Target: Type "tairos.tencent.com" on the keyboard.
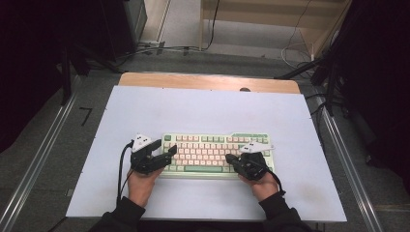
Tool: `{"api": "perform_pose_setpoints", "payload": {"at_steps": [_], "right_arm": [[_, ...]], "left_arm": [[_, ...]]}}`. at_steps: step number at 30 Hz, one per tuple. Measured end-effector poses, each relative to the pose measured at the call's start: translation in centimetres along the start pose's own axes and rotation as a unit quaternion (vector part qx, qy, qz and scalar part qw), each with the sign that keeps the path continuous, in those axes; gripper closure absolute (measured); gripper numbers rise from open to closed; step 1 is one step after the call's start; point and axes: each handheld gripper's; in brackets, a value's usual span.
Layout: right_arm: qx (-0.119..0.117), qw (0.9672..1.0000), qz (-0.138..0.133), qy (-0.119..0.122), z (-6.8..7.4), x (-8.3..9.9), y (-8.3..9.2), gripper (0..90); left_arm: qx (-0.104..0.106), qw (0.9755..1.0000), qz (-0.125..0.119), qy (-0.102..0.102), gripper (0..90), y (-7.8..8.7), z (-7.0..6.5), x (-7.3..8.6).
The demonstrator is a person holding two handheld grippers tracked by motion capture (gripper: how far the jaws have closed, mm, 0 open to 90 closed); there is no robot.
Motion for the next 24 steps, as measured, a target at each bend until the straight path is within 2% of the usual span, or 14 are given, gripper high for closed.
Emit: {"api": "perform_pose_setpoints", "payload": {"at_steps": [4,8,11,14,19,24], "right_arm": [[0.006,0.9993,-0.036,-0.005,-0.3,-0.1,0.7,76.1],[0.012,0.998,-0.061,-0.017,-0.9,-0.1,1.3,66.1],[0.01,0.9971,-0.07,-0.031,-1.4,-0.1,1.4,50.2],[0.017,0.9968,-0.065,-0.044,-1.8,-0.1,1.3,41.3],[0.024,0.9962,-0.067,-0.05,-2.0,-0.1,1.2,35.9],[0.024,0.996,-0.069,-0.052,-2.0,-0.1,1.2,35.7]], "left_arm": [[0.0,1.0,0.002,-0.001,33.7,-0.1,0.0,0.0],[-0.001,1.0,0.002,0.0,33.7,-0.1,0.0,0.1],[-0.002,1.0,0.003,0.0,33.7,-0.1,-0.1,0.1],[-0.001,1.0,0.003,-0.001,33.7,-0.1,-0.1,0.1],[-0.001,1.0,0.003,-0.004,33.7,-0.1,-0.2,0.1],[0.0,1.0,0.003,-0.005,33.7,-0.1,-0.3,0.2]]}}
Point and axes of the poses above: each handheld gripper's, and its own axes: y roughly backward along the jaws, x roughly out of its underside, z roughly to its left, and after that the axes turned 11 degrees about -x, right-handed
